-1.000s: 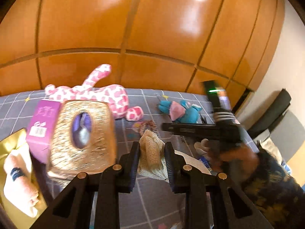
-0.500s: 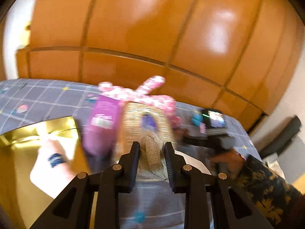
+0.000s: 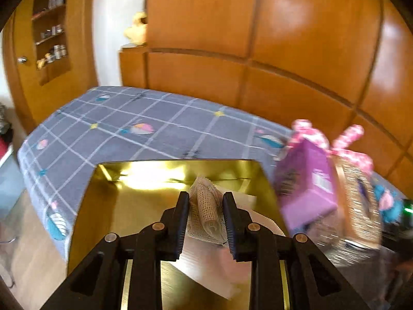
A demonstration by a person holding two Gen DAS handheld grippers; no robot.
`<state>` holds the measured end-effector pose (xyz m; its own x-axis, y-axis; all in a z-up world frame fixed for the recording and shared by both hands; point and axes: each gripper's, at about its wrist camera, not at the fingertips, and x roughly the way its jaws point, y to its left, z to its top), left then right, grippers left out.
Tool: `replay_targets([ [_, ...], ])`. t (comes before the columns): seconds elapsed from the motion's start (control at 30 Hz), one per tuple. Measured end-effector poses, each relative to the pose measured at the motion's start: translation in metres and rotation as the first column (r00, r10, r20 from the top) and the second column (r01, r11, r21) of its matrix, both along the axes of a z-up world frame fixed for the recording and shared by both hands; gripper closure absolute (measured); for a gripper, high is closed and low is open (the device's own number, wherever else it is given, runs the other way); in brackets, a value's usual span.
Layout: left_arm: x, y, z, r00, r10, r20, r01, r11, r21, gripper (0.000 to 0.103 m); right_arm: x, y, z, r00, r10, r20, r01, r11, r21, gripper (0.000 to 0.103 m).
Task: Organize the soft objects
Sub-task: 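Carry the beige cloth toward the gold tray with the left tool while the right tool grasps the brown scrunchie, then lower the beige cloth into the tray and open the left tool while the right tool holds the scrunchie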
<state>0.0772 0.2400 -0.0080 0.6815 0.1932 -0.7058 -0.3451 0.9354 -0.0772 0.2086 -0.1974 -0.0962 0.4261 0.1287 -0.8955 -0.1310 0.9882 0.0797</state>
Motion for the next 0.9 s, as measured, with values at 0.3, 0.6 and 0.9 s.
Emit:
replay_targets([
  [0.3, -0.011, 0.015, 0.000, 0.995, 0.096, -0.006, -0.096, 0.993, 0.063, 0.071, -0.021, 0.025, -0.007, 0.998, 0.016, 0.060, -0.011, 0.996, -0.087, 0.092],
  [0.6, -0.059, 0.001, 0.037, 0.990, 0.083, 0.117, -0.101, 0.984, 0.150, 0.053, -0.046, 0.043, -0.017, 0.993, 0.003, 0.121, 0.011, 0.994, -0.113, 0.091],
  [0.9, -0.086, -0.015, 0.056, 0.986, 0.052, 0.159, -0.086, 0.972, 0.217, 0.050, -0.060, 0.058, -0.025, 0.986, -0.011, 0.164, 0.038, 0.986, -0.163, 0.091],
])
